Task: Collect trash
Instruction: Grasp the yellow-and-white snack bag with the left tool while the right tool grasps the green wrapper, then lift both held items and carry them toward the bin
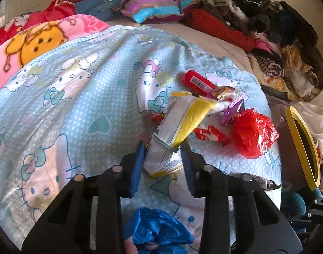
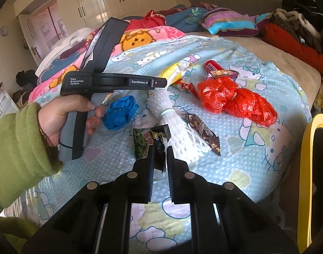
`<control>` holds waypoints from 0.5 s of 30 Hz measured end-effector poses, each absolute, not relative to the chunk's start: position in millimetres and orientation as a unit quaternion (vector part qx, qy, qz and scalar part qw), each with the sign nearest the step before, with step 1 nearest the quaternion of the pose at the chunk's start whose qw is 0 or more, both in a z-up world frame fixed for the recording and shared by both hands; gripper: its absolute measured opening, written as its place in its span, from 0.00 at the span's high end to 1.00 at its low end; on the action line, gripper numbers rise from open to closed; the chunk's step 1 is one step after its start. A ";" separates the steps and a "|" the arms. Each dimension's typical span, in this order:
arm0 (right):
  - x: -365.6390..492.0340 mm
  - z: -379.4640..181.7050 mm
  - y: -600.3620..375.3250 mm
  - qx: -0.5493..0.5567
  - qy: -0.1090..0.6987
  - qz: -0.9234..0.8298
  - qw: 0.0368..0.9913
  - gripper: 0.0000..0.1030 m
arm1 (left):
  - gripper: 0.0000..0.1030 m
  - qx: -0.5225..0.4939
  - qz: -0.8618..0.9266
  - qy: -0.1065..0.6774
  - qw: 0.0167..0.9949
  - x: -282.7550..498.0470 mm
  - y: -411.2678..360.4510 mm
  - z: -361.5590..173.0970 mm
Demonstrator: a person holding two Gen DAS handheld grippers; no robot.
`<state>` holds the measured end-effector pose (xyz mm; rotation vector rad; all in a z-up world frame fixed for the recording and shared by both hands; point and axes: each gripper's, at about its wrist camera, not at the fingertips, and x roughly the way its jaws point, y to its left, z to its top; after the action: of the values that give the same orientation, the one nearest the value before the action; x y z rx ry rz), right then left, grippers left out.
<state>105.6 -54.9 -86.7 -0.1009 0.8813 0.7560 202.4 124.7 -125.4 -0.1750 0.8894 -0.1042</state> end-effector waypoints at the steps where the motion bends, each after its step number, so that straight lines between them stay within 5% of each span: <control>1: 104.5 -86.7 -54.8 -0.048 0.416 0.357 0.835 0.89 | 0.77 -0.090 -0.047 0.426 0.899 200.4 126.1 -124.9; 15: 94.1 -81.0 -56.5 -0.043 0.405 0.366 0.837 0.90 | 0.80 -0.140 -0.033 0.343 0.928 154.0 127.3 -83.0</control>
<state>94.1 -56.5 -81.0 -0.0912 0.8561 0.7735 154.0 127.3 -83.0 -0.2876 0.7027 -0.0677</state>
